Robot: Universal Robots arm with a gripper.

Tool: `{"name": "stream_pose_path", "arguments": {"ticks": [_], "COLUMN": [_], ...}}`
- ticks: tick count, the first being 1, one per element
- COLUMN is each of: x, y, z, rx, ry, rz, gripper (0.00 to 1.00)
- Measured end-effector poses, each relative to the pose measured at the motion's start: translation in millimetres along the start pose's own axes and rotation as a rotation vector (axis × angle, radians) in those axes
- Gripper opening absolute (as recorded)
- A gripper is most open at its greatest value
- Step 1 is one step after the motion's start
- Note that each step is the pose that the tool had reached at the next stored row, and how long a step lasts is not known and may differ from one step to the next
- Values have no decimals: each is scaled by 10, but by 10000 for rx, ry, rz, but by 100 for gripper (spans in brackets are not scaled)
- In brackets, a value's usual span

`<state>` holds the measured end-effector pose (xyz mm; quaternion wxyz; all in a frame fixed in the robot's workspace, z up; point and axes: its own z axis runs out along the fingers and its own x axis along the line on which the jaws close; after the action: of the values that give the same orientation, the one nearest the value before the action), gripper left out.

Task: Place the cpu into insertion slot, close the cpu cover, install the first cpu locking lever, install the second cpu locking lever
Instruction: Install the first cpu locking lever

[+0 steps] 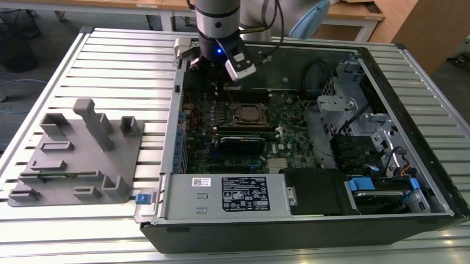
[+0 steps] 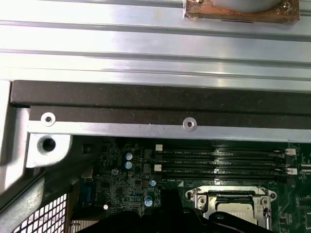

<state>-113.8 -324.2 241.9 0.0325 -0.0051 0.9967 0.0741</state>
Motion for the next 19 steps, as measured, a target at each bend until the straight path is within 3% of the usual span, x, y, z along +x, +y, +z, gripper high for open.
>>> {"name": "stream_pose_path", "arguments": {"ticks": [15, 17, 19], "x": [-10, -18, -24], "y": [12, 11, 11], "z": [-78, -78, -78], "rx": [-4, -34, -118], "ry": [-2, -2, -2], "rz": [-1, 1, 7], "gripper": [11, 11, 11]}}
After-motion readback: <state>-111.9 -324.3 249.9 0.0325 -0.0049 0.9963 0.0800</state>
